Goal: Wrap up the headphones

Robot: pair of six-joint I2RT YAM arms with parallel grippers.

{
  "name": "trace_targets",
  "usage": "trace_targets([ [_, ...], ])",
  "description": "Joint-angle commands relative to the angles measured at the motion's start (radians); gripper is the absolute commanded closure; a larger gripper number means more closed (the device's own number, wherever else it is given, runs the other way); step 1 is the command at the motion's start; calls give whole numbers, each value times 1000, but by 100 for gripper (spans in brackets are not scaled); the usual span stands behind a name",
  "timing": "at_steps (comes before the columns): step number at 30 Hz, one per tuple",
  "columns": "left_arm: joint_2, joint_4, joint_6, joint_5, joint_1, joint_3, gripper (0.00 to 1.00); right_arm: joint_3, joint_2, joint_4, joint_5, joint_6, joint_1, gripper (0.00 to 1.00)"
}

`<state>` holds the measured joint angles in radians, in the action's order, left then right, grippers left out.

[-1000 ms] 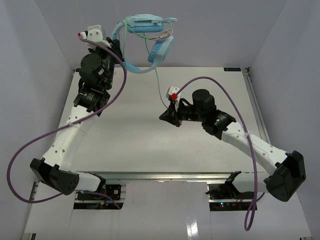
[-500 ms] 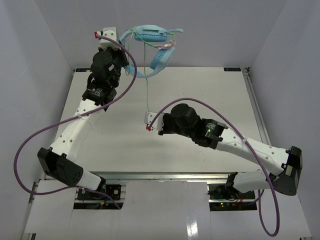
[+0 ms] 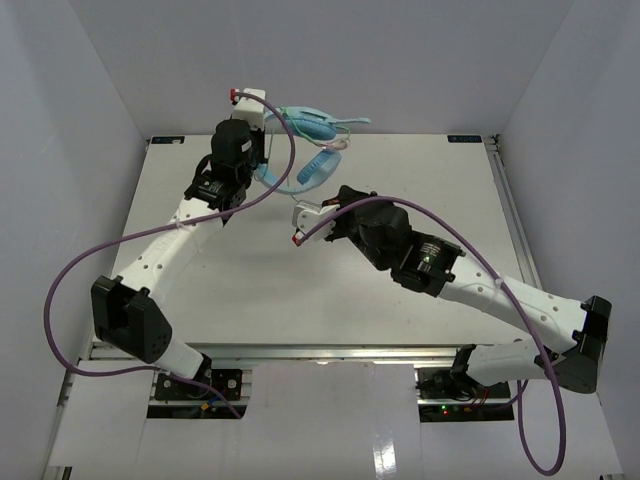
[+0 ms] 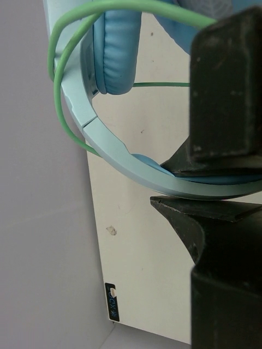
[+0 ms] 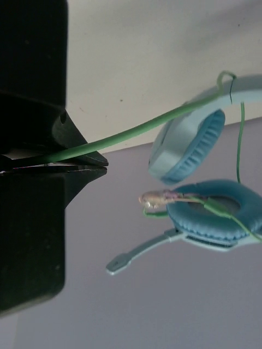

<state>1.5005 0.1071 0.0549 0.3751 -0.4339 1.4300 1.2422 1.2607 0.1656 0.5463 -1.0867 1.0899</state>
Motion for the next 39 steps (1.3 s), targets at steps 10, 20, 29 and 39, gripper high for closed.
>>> trace_targets([
  [10,-90,-4,-17,-218,3,-124,100,149,-16,-154,18,-113,-82,92],
  [20,-196,38,0,-438,3,-240,100,98,-17,-251,-79,-82,-175,92],
  [29,-277,87,38,-629,3,-260,100,83,22,-252,-222,-20,-242,92],
  [39,-313,146,83,-679,3,-270,100,68,46,-250,-307,-6,-272,92],
])
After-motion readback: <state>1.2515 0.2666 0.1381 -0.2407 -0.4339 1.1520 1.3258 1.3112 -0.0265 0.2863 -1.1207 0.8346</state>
